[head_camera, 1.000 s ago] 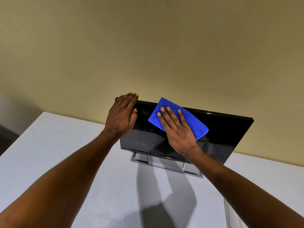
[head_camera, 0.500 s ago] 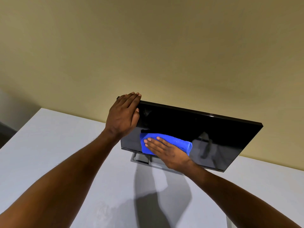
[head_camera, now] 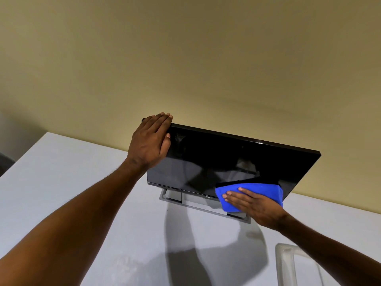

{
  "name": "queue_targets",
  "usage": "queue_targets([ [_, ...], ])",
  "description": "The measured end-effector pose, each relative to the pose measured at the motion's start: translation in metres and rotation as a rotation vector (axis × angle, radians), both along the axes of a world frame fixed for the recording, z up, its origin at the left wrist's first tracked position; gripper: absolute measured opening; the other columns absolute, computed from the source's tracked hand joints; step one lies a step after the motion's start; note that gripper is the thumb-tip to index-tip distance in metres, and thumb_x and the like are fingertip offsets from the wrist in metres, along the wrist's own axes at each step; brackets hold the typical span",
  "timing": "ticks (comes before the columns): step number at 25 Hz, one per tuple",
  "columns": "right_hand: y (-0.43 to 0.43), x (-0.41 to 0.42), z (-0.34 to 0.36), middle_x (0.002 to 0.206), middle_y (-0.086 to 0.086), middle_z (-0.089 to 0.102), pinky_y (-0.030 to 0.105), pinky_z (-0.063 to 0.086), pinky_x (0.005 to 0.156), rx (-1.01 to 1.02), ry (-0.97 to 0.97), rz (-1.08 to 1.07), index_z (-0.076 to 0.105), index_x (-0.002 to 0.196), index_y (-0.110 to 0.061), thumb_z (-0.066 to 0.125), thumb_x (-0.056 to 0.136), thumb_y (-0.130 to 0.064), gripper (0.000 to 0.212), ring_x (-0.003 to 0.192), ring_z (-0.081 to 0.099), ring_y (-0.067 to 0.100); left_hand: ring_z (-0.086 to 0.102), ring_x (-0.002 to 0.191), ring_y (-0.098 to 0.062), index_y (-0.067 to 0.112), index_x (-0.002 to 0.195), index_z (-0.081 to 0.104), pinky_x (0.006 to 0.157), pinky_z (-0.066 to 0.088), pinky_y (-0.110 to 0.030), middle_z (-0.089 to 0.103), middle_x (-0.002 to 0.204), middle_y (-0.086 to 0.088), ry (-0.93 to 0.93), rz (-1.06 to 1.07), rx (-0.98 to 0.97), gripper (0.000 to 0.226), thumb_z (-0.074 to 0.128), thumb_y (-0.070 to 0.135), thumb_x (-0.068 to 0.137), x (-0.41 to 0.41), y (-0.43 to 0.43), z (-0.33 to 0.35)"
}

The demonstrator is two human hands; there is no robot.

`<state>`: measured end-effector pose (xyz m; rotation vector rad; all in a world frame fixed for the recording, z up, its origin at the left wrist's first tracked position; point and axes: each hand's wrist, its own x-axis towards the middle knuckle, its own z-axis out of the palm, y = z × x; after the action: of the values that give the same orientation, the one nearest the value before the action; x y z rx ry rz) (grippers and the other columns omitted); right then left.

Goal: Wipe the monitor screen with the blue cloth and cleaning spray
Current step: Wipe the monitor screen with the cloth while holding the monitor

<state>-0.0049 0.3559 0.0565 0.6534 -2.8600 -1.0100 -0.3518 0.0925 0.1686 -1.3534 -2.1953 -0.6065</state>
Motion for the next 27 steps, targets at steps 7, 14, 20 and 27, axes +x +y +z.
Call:
queue_targets([
  [7, 0.011, -0.029, 0.083, 0.176, 0.002, 0.0, 0.05, 0.002, 0.131, -0.235, 0.365, -0.302, 0.008, 0.167, -0.012, 0.031, 0.087, 0.001, 0.084, 0.162, 0.001, 0.022, 0.054, 0.141, -0.033, 0.002, 0.145, 0.057, 0.12, 0.039, -0.046, 0.062, 0.147, -0.015, -0.006, -0.001, -0.007, 0.054, 0.043, 0.02, 0.096, -0.001, 0.002, 0.0],
  [14, -0.04, -0.077, 0.043, 0.175, 0.006, -0.01, 0.055, -0.009, 0.128, -0.309, 0.46, -0.364, 0.005, 0.166, -0.011, 0.044, 0.084, -0.005, 0.091, 0.162, -0.008, 0.025, 0.054, 0.14, -0.033, 0.002, 0.145, 0.058, 0.12, 0.039, -0.046, 0.061, 0.148, -0.015, 0.006, -0.005, 0.001, 0.054, 0.044, 0.019, 0.095, -0.002, 0.002, -0.002],
  [20, -0.098, -0.129, 0.013, 0.175, 0.009, -0.001, 0.052, -0.007, 0.13, -0.287, 0.251, -0.206, 0.005, 0.166, -0.006, 0.041, 0.089, -0.008, 0.085, 0.162, -0.001, 0.027, 0.055, 0.14, -0.033, 0.002, 0.145, 0.058, 0.119, 0.04, -0.046, 0.062, 0.147, -0.014, 0.005, -0.017, 0.019, 0.054, 0.046, 0.017, 0.094, -0.003, 0.003, -0.005],
  [27, -0.109, -0.117, -0.03, 0.173, 0.019, -0.01, 0.054, -0.004, 0.129, -0.071, -0.005, -0.067, -0.005, 0.163, 0.001, 0.03, 0.099, -0.019, 0.076, 0.161, -0.005, 0.033, 0.055, 0.14, -0.033, 0.002, 0.145, 0.058, 0.119, 0.041, -0.047, 0.062, 0.148, -0.014, -0.012, -0.023, 0.023, 0.056, 0.047, 0.015, 0.092, -0.001, 0.001, -0.003],
])
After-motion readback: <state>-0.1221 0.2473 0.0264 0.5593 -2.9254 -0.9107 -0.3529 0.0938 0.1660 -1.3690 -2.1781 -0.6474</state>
